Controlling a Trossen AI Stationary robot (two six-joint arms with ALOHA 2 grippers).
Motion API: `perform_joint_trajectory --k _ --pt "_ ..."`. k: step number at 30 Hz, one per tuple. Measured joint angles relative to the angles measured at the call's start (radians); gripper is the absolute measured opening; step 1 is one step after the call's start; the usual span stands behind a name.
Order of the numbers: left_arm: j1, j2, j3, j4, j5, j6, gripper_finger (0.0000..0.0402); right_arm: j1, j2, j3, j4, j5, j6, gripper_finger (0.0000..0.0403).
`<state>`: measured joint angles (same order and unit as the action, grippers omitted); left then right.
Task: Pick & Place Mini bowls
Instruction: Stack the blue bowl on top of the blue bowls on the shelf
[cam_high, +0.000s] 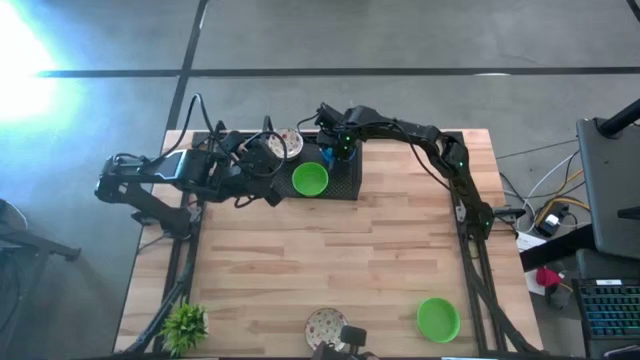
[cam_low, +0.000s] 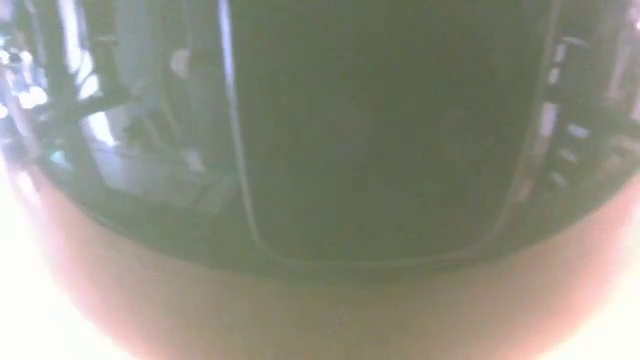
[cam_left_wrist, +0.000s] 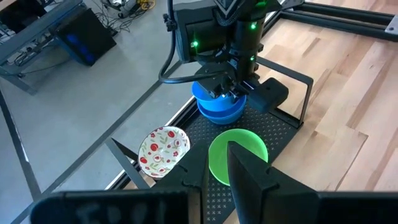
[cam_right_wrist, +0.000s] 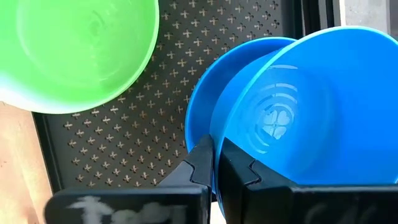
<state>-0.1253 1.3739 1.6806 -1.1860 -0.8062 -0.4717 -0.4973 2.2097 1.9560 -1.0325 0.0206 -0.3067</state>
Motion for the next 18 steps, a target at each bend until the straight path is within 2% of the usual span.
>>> perform_joint_trajectory --k 5,18 --pt "0.000 0.000 0.000 0.000 0.000 0.000 0.0053 0.000 0.000 0.000 0.004 0.000 0.000 0.0018" --pt "0.000 0.000 0.000 0.000 0.000 0.003 0.0053 0.002 -0.006 0.000 0.008 0.005 0.000 0.0090"
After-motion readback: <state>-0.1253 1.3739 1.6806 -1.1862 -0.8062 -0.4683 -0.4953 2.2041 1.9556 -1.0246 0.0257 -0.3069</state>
